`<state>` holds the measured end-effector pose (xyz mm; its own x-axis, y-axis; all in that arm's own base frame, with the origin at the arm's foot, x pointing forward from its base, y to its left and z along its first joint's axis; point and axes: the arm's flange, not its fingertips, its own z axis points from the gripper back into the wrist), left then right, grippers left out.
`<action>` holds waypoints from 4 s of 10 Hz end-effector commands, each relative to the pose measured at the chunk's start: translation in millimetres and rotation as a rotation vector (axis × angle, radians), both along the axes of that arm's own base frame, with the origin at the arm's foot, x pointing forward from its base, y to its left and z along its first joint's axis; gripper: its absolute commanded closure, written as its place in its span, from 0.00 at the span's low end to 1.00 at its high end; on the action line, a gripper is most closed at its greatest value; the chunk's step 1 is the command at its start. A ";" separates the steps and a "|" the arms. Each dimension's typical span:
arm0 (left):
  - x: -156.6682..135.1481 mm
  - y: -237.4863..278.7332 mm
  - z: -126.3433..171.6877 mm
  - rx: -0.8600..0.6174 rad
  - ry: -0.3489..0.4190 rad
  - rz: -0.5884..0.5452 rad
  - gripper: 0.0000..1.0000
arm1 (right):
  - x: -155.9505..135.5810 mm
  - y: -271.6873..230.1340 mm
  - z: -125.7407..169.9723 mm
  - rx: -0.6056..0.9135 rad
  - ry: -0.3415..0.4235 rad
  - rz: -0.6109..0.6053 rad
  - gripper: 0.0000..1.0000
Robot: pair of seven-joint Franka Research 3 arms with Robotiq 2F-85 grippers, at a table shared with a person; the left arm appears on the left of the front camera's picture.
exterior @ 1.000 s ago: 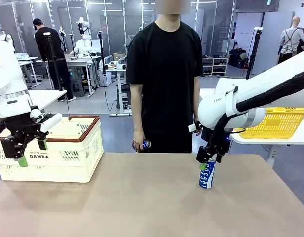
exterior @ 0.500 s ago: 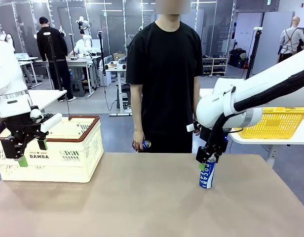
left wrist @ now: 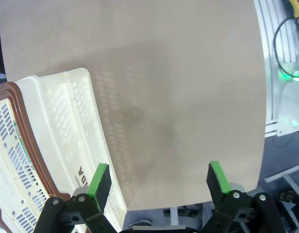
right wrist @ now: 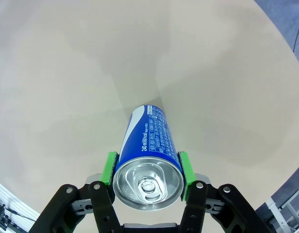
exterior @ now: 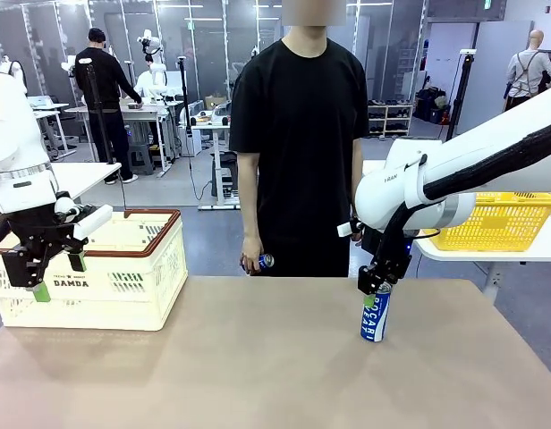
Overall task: Place the drinks into the Shopping basket.
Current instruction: Pick up one drink and place it into the Shopping basket.
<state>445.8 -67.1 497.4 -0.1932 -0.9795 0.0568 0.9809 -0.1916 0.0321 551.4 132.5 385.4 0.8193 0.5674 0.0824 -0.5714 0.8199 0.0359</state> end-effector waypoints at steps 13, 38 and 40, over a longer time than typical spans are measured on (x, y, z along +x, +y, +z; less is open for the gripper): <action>-0.3 -1.3 1.3 0.013 -0.004 0.016 0.00 | -34.9 175.0 56.4 0.016 -0.071 0.436 0.88; -0.3 -1.3 1.3 0.013 -0.004 0.016 0.00 | -103.0 85.3 81.0 -0.053 -0.066 0.498 0.00; -0.3 -1.3 1.3 0.013 -0.004 0.016 0.00 | -135.9 18.1 104.8 -0.005 -0.124 0.434 0.00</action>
<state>446.2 -66.9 497.6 -0.1927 -0.9796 0.0572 0.9810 -0.1911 0.0327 442.3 176.4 489.0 0.4980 0.8607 0.1064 -0.8624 0.5044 -0.0439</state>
